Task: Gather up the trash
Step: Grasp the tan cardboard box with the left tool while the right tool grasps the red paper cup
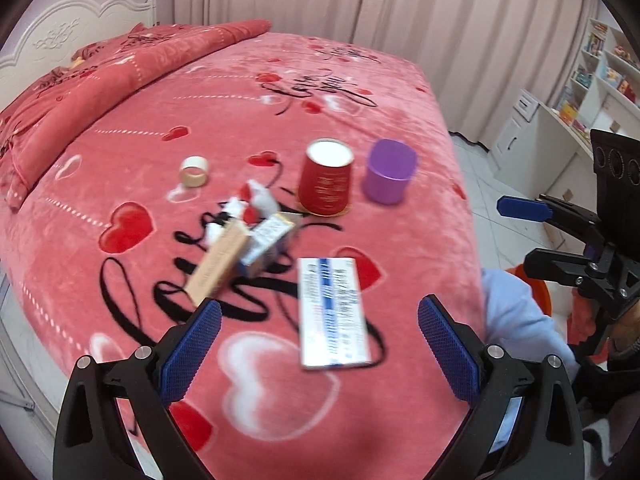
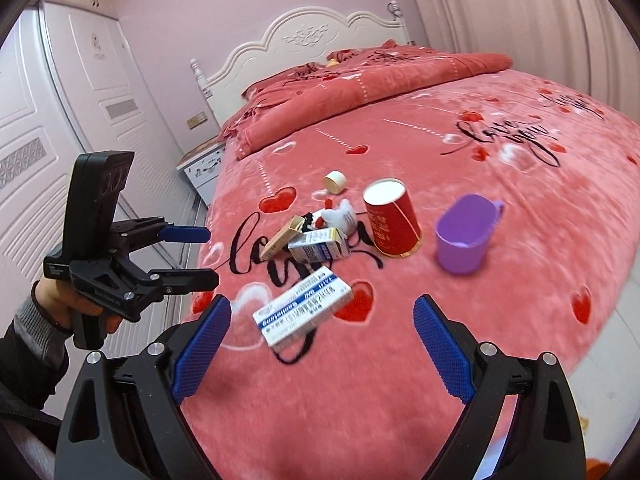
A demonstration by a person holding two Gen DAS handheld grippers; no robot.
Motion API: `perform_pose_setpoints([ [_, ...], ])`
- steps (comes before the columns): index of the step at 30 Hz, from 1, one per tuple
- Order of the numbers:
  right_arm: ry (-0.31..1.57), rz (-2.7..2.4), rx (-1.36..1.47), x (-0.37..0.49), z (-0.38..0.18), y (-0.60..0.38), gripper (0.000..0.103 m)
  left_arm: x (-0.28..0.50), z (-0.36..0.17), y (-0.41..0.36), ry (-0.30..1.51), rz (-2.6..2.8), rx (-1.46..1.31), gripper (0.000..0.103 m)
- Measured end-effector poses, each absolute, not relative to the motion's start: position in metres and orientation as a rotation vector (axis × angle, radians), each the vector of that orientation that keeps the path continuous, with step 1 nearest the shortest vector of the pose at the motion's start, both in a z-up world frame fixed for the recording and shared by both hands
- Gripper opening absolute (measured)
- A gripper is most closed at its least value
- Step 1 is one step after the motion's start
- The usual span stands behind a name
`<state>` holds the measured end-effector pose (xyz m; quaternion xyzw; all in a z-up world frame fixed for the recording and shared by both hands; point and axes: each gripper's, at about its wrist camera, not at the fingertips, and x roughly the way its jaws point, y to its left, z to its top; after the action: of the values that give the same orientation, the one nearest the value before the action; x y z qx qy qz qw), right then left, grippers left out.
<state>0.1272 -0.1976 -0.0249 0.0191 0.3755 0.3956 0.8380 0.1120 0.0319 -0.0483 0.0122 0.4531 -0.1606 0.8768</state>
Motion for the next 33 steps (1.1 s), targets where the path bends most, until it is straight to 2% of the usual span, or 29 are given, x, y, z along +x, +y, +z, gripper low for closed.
perform_pose_setpoints([
  [17, 0.825, 0.86, -0.037, 0.194, -0.049, -0.145, 0.091, 0.197, -0.108, 0.095, 1.033, -0.502, 0.047, 0.097],
  [18, 0.823, 0.86, -0.05, 0.197, -0.05, -0.142, 0.091, 0.201, -0.112, 0.097, 1.04, -0.516, 0.051, 0.096],
  [23, 0.816, 0.834, -0.107, 0.22, -0.06, -0.132, 0.091, 0.21, -0.133, 0.097, 1.1, -0.582, 0.069, 0.072],
  [25, 0.809, 0.822, -0.126, 0.228, -0.063, -0.129, 0.091, 0.21, -0.142, 0.096, 1.119, -0.59, 0.091, 0.056],
  [28, 0.804, 0.814, -0.159, 0.243, -0.07, -0.123, 0.091, 0.211, -0.148, 0.097, 1.13, -0.605, 0.081, 0.055],
  [30, 0.798, 0.808, -0.189, 0.255, -0.074, -0.117, 0.091, 0.211, -0.146, 0.101, 1.124, -0.611, 0.061, 0.049],
  [32, 0.79, 0.8, -0.212, 0.263, -0.078, -0.112, 0.091, 0.211, -0.145, 0.105, 1.124, -0.616, 0.055, 0.048],
  [33, 0.795, 0.804, -0.224, 0.269, -0.081, -0.109, 0.086, 0.211, -0.145, 0.106, 1.123, -0.617, 0.052, 0.047],
])
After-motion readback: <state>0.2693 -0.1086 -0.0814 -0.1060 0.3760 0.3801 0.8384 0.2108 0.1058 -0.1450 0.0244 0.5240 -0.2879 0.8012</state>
